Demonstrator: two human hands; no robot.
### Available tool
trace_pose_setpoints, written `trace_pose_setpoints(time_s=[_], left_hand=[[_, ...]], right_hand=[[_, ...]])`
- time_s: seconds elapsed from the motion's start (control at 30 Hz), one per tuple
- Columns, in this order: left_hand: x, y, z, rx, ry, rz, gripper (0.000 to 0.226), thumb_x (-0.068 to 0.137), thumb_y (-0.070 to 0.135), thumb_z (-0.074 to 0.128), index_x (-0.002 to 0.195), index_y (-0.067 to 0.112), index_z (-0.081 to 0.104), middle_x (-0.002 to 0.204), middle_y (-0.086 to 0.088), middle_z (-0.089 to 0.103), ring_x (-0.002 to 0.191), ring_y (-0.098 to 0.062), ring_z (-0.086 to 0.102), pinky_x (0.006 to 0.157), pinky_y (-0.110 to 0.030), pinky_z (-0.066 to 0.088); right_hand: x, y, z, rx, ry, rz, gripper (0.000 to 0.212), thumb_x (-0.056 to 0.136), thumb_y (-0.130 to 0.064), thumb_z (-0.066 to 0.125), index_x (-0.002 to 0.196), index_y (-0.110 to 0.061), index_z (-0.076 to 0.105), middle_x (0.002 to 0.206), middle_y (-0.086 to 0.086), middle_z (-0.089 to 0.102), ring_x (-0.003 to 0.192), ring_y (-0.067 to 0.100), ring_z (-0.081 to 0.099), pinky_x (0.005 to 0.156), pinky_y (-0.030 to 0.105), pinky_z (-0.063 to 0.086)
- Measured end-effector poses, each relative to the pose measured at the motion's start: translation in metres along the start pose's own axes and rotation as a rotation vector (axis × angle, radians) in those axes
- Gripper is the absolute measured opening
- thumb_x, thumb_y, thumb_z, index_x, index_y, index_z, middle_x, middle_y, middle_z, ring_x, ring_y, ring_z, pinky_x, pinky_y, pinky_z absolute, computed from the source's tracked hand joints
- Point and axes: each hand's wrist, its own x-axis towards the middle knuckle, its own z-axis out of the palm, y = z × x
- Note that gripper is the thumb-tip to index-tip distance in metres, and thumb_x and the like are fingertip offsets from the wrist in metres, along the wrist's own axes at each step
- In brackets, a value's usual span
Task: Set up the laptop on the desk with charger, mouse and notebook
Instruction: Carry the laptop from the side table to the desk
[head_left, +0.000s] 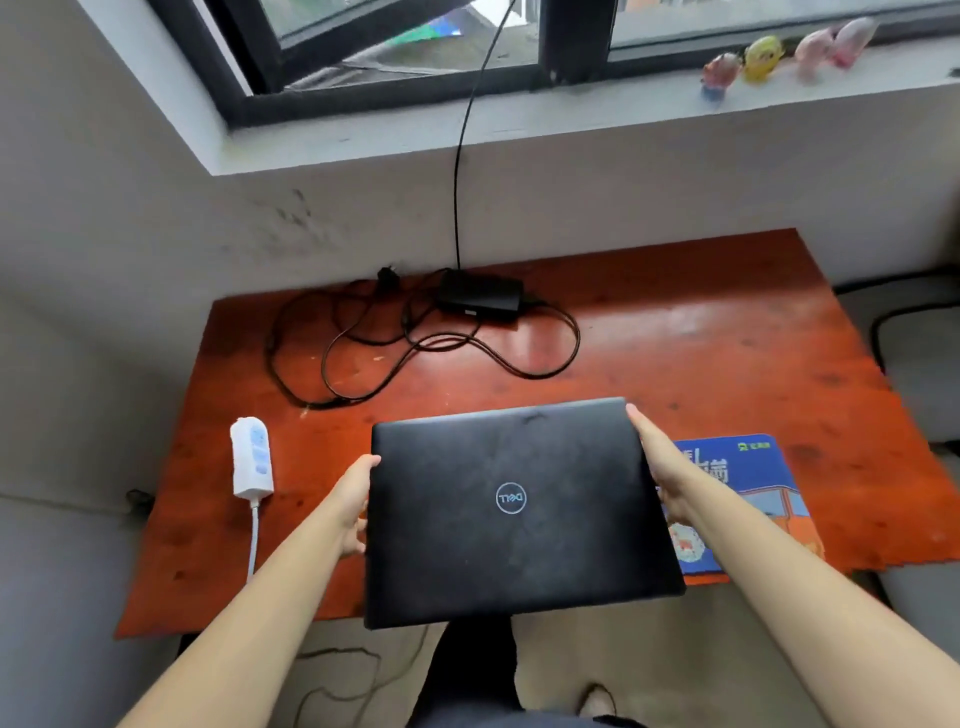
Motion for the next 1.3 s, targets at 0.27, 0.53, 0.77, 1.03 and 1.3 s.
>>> trace_pose_setpoints(time_s=[0.27,0.53,0.77,1.03,1.3], left_hand=[[0.075,0.070,0.010,0.052,0.001,0.022,0.057,0.094,0.048,0.045,0.144,0.020,0.047,0.145,-0.003,0.050,0.125,-0.027,0.050,0.095,-0.041,0.041],[0.101,0.069,0.024,0.082,0.031,0.062,0.052,0.096,0.042,0.040,0.143,0.021,0.046,0.147,-0.002,0.047,0.125,-0.025,0.045,0.093,-0.039,0.035],[0.093,0.059,0.033,0.024,0.110,0.038,0.061,0.096,0.046,0.038,0.150,0.019,0.037,0.156,-0.003,0.038,0.140,-0.029,0.037,0.105,-0.045,0.033],[0.080,0.042,0.046,-0.064,0.175,0.044,0.080,0.095,0.063,0.039,0.157,0.016,0.023,0.163,-0.003,0.027,0.148,-0.030,0.028,0.118,-0.053,0.024],[0.071,0.033,0.053,-0.047,0.181,0.113,0.078,0.096,0.067,0.037,0.158,0.021,0.021,0.163,-0.002,0.026,0.148,-0.030,0.026,0.117,-0.056,0.023]], right_hand=[[0.058,-0.036,0.031,0.025,0.152,0.081,0.110,0.057,-0.094,0.055,0.144,-0.026,0.054,0.145,0.001,0.057,0.130,0.028,0.054,0.115,0.049,0.039],[0.079,-0.046,0.036,-0.016,0.225,0.098,0.105,0.068,-0.089,0.051,0.150,-0.025,0.046,0.155,0.000,0.046,0.142,0.028,0.042,0.121,0.051,0.029],[0.081,-0.049,0.038,-0.007,0.217,0.056,0.110,0.067,-0.090,0.049,0.154,-0.024,0.038,0.160,-0.002,0.039,0.146,0.027,0.036,0.121,0.050,0.028],[0.078,-0.041,0.033,0.016,0.221,0.012,0.106,0.067,-0.090,0.050,0.151,-0.026,0.043,0.155,-0.002,0.045,0.141,0.027,0.042,0.117,0.050,0.033],[0.071,-0.034,0.027,0.001,0.192,-0.071,0.100,0.072,-0.087,0.048,0.153,-0.030,0.039,0.155,-0.006,0.045,0.142,0.026,0.042,0.118,0.055,0.032]])
